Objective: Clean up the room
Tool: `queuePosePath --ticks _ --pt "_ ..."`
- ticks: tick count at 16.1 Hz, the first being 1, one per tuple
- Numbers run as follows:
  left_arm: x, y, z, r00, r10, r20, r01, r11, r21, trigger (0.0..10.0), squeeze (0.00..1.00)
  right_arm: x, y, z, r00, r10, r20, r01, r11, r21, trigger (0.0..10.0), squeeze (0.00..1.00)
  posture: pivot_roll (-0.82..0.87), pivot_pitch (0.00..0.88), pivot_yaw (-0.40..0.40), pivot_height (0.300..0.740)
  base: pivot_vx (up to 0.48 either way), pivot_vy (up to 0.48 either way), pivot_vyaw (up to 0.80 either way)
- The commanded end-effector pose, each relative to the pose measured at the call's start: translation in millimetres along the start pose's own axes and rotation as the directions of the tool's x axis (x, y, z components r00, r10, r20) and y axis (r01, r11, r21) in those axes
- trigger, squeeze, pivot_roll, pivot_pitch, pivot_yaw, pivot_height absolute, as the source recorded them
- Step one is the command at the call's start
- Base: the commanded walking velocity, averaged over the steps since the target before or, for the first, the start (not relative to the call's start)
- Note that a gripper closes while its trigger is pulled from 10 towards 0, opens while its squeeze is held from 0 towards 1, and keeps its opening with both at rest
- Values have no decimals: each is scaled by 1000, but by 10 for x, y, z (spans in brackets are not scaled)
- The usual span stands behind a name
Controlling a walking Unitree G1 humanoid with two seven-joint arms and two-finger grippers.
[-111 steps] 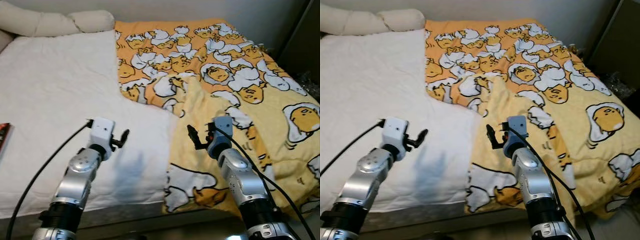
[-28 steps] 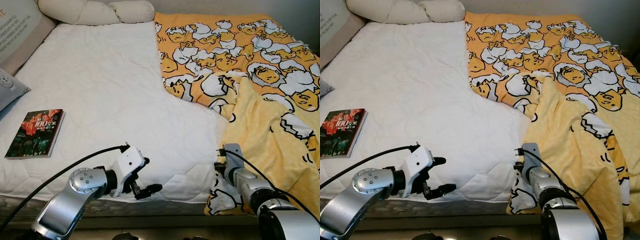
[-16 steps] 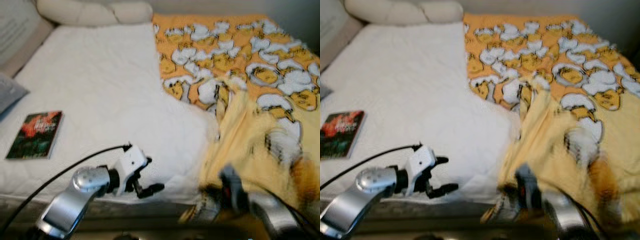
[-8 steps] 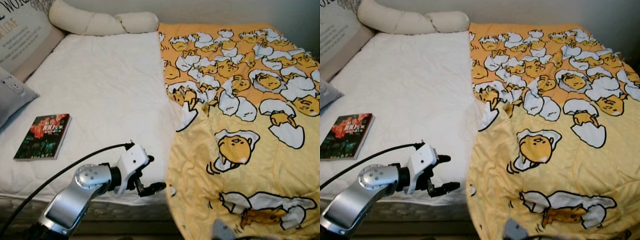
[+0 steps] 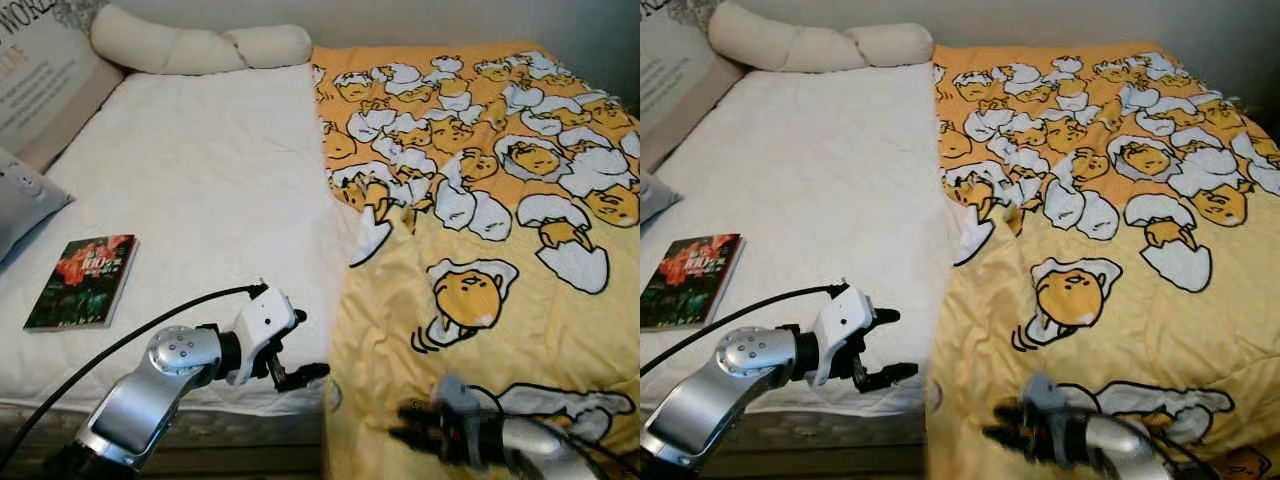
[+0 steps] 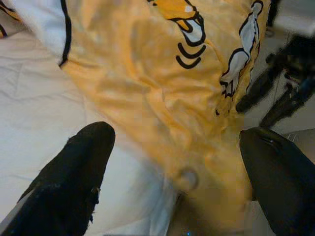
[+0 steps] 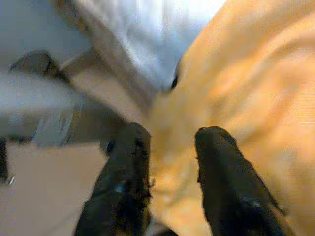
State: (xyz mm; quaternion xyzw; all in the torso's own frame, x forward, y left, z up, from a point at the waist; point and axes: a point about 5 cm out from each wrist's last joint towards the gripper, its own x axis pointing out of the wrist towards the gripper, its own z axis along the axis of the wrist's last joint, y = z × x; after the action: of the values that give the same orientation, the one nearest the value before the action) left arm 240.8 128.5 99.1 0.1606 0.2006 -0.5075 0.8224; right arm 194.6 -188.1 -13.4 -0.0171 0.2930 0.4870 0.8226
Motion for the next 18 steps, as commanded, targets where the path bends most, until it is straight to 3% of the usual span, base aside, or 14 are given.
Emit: queuePosePath --ticks 1,4,5,7,8,9,14,15,18 --pt "11 37 13 1000 14 -5 -14 1000 15 10000 0 -19 -38 148 998 -2 67 2 1000 -1 10000 1000 -11 10 64 740 0 0 0" --pt "48 125 -5 996 89 -7 -89 996 5 10000 0 -1 -115 373 982 -105 159 109 994 -12 10000 1000 -12 12 66 740 0 0 0" --pt "88 174 -6 991 130 12 -129 990 -50 10000 0 19 -207 474 953 -206 221 204 978 34 10000 1000 -12 12 66 740 0 0 0" --pt "245 293 -71 978 207 -3 -204 959 -195 10000 0 -10 -404 654 863 -410 295 384 912 143 10000 1000 -17 18 61 740 0 0 0" --pt "319 326 -110 974 226 -22 -224 941 -254 10000 392 -29 -441 697 836 -457 303 425 890 167 10000 1000 -27 19 62 740 0 0 0" --pt "399 343 -147 972 234 -31 -232 924 -302 10000 1000 -44 -435 723 829 -463 312 429 886 175 10000 1000 -27 19 62 740 0 0 0" --pt "789 242 -361 981 168 -98 -194 876 -441 10000 1000 -102 -328 730 835 -461 300 427 887 174 10000 1000 -67 55 50 740 0 0 0" --pt "899 181 -416 984 146 -104 -178 856 -485 10000 1000 -146 -273 740 855 -426 295 390 904 177 10000 1000 -82 68 43 740 0 0 0" --pt "993 110 -522 976 145 -160 -203 866 -457 10000 1000 -210 -169 719 892 -370 258 349 929 127 10000 1000 -106 73 39 740 0 0 0"
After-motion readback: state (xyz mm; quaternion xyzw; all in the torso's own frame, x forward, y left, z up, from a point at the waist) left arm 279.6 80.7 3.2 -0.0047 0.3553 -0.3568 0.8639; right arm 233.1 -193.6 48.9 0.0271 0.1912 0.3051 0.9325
